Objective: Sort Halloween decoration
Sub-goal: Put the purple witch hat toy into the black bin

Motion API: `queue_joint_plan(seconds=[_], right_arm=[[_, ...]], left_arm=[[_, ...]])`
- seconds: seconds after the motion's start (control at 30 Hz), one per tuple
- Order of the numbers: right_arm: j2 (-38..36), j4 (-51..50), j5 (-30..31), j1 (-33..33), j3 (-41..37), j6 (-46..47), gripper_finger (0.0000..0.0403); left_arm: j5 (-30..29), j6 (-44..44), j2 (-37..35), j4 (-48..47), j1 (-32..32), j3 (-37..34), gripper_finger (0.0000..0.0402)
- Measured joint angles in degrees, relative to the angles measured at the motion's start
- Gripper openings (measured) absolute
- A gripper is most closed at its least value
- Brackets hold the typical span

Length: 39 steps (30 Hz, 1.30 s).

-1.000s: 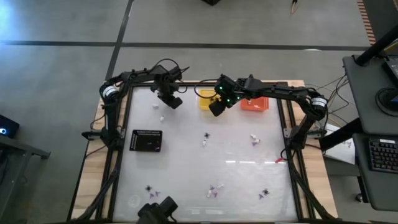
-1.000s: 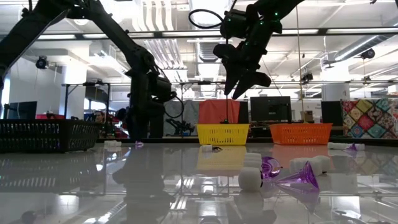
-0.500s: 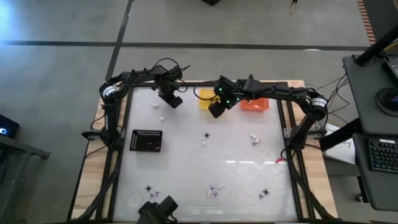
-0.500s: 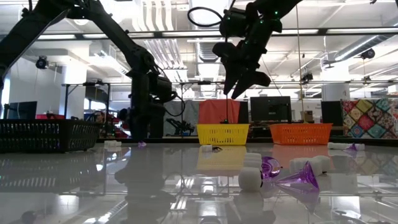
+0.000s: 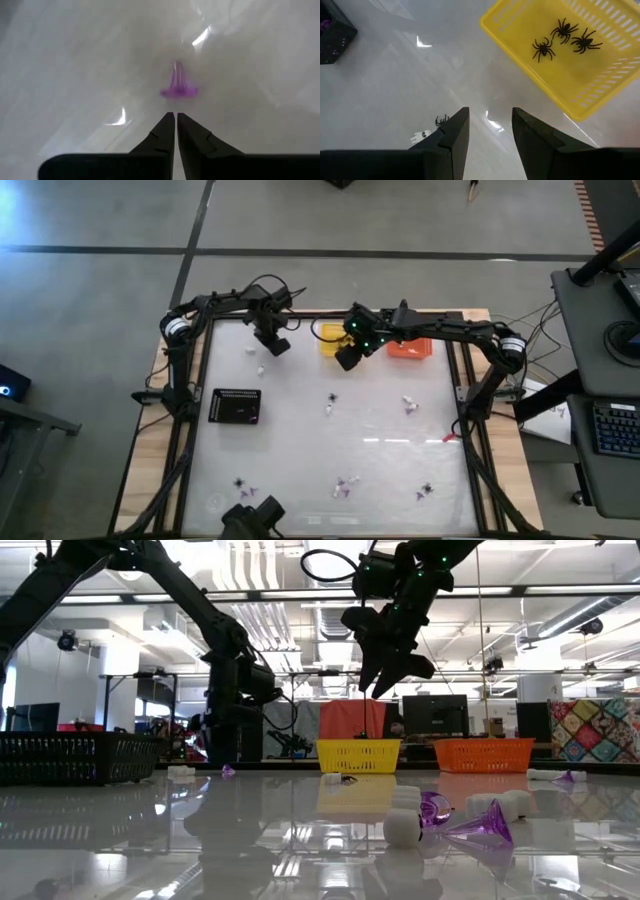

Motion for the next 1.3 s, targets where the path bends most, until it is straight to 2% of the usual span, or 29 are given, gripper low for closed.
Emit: queue_joint_plan(seconds=[0.17,0.33,0.43,0.53,0.7,0.93,1.3], right_arm=[[0.02,-0.02,0.00,0.00,0.00,0.00,0.0139],[0.00,-0.02,0.00,0.00,0.00,0.00,0.0139],[0.00,-0.02,0.00,0.00,0.00,0.00,0.0139],[0.00,-0.02,0.00,-0.02,0.00,0.00,0.0139],[0.00,-0.02,0.00,-0.02,0.00,0.00,0.0139],[0.00,-0.02,0.00,-0.02,0.00,0.02,0.0139],[0.00,-0.02,0.00,-0.02,0.00,0.02,0.0139]], left_arm=[[-4.76,6.23,-0.49,-4.70,0.00,0.12,0.0004],[-9.53,12.22,-1.02,-4.38,0.00,0.53,0.0013],[-8.78,14.76,-1.02,-3.99,-0.11,1.93,0.0029],[-5.35,17.89,-1.04,-3.88,-0.17,3.65,0.0050],[-0.20,27.76,-1.06,-3.88,-0.37,4.69,0.0080],[-0.79,35.07,-0.85,-2.09,-0.46,4.69,0.0095],[0.21,39.82,-0.76,-1.32,-0.46,4.46,0.0096]])
